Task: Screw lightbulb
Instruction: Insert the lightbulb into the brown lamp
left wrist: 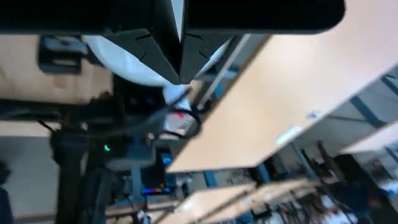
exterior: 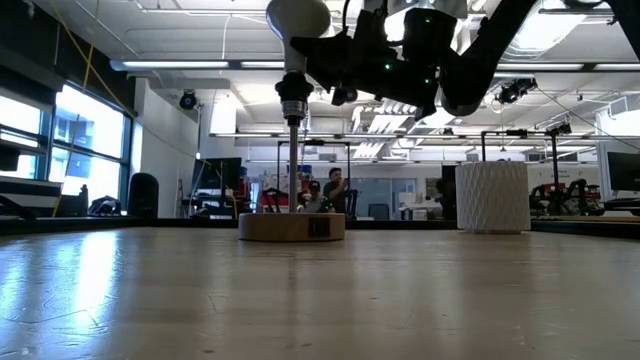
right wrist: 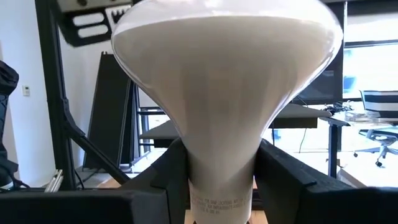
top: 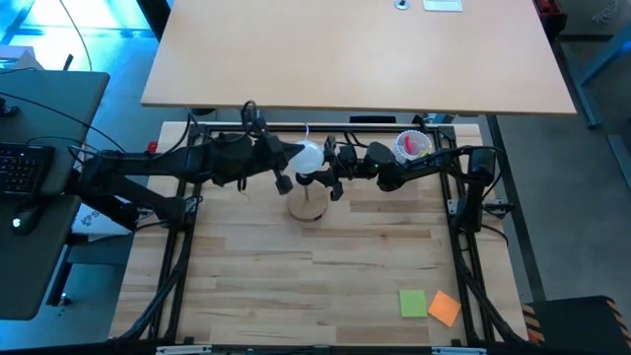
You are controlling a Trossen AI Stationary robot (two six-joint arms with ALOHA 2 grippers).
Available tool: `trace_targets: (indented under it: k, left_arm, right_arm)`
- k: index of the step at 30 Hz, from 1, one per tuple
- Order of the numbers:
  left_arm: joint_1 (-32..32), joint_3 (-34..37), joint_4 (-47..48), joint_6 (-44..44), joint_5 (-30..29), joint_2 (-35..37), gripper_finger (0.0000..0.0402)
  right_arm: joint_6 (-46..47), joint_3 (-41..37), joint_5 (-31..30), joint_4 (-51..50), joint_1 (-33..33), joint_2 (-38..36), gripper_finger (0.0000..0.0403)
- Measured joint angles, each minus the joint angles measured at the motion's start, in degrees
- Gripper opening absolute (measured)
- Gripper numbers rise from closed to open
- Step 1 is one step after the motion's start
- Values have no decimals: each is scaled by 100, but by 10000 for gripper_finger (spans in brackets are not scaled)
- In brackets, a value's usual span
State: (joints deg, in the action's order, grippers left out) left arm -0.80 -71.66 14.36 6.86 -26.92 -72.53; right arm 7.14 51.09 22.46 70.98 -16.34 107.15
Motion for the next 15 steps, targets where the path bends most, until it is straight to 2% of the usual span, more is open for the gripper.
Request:
trace_targets:
  k: [4,11,15]
  left_arm:
    - [5,98,221,-269,406,4,0]
    - [4,228,216,-527,390,16,0]
    - [6,226,285,-667,392,17,0]
  right_arm:
    - [33,0,-15,-36,0,0,142]
    - [95,0,-176,-90,6,0,143]
    - [95,0,-205,-111,9,1,175]
